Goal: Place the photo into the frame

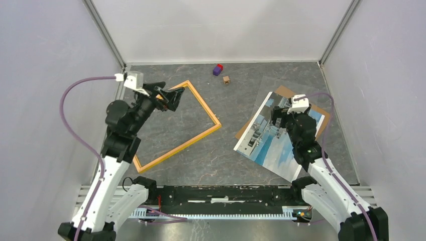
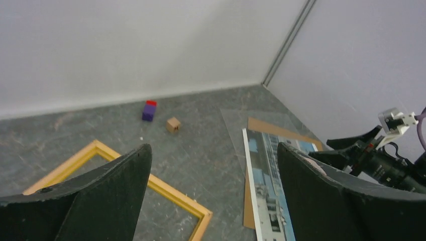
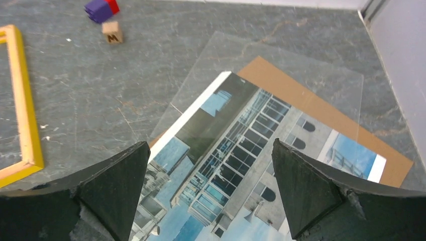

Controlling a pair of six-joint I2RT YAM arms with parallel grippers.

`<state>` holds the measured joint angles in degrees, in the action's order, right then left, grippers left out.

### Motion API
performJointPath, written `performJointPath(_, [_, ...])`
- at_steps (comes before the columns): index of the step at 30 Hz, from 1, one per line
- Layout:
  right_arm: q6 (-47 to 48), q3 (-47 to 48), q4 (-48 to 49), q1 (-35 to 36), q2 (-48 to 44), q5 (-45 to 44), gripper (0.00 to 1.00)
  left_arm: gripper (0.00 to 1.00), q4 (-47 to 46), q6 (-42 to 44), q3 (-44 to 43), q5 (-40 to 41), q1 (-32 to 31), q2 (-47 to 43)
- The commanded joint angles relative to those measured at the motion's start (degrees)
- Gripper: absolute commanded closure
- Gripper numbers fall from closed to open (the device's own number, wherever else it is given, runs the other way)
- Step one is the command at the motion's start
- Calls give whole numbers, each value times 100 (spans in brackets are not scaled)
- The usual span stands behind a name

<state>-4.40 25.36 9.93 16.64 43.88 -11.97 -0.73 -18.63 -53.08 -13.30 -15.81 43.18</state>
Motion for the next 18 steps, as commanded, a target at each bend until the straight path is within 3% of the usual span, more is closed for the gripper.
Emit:
performJointPath(1, [-322, 0, 242, -11, 452, -486, 2, 0, 292, -343, -246, -482, -91, 390])
performJointPath(10, [-489, 449, -401, -36, 1667, -597, 2, 0, 294, -347, -159, -329, -180, 516])
performJointPath(18, [-718, 414, -235, -547, 1993, 721, 2, 0, 301, -520, -142, -354, -336, 600])
